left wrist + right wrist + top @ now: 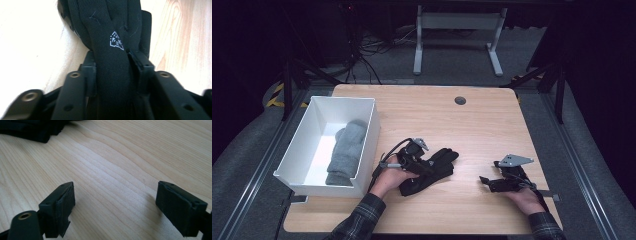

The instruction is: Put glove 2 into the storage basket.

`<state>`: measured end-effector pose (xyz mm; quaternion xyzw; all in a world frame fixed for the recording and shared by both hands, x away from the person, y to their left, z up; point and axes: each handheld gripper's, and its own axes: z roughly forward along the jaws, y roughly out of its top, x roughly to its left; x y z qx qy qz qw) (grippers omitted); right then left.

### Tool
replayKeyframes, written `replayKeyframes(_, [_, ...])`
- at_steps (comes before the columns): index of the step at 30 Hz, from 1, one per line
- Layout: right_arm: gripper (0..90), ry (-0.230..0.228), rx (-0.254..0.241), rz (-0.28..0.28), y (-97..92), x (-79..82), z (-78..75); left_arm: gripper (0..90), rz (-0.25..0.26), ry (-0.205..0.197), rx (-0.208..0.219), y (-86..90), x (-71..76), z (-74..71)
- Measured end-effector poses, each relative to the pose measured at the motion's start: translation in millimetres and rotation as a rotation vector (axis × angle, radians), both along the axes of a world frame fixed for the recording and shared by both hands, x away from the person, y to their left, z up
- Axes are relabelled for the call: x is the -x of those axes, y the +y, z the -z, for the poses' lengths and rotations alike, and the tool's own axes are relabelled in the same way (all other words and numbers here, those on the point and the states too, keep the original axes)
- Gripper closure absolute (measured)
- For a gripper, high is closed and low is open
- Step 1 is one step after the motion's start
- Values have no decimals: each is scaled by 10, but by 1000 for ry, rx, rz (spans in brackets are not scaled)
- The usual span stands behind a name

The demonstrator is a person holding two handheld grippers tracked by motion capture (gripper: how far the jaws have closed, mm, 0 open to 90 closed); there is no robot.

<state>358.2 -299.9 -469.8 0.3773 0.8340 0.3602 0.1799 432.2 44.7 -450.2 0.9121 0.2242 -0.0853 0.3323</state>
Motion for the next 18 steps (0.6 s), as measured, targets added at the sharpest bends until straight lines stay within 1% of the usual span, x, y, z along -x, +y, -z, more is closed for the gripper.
replayKeyframes(1, [164, 0, 0, 0, 0, 0, 0, 678, -10, -1, -12, -17, 16, -29])
replayKeyframes(2, [164, 0, 0, 0, 0, 0, 0, 684, -10, -1, -12, -17, 16, -29])
replayKeyframes(3, [164, 0, 0, 0, 0, -1, 0, 688, -21, -13, -23, -32, 37, -67])
replayKeyframes(4, [164, 0, 0, 0, 0, -1, 0, 689, -29, -15, -20, -41, 51, -81])
replayKeyframes(5, [164, 0, -1, -1, -1, -1, 0, 690, -27, -20, -21, -43, 54, -95])
replayKeyframes(7, [164, 0, -1, 0, -1, -1, 0, 691, -34, -18, -16, -48, 64, -114])
replayKeyframes(9, [164, 0, -1, -1, -2, -1, 0, 691, -45, -26, -4, -56, 90, -185])
replayKeyframes(10, [164, 0, 0, -1, -2, -1, 0, 691, -45, -26, -4, -56, 90, -185])
replayKeyframes(14, [164, 0, -1, -1, -1, -1, 0, 691, -68, -31, 13, -36, 129, -299])
replayKeyframes(15, [164, 0, 0, -1, -1, -1, 0, 690, -86, -23, 27, -19, 138, -345])
replayKeyframes(16, [164, 0, 0, -1, -1, -1, 0, 690, -95, -25, 29, -8, 143, -391])
replayKeyframes(17, [164, 0, 0, -1, -1, -1, 0, 690, -95, -25, 29, -8, 143, -391])
replayKeyframes(18, [164, 0, 0, -1, -1, -1, 0, 690, -102, -27, 34, -4, 148, -440])
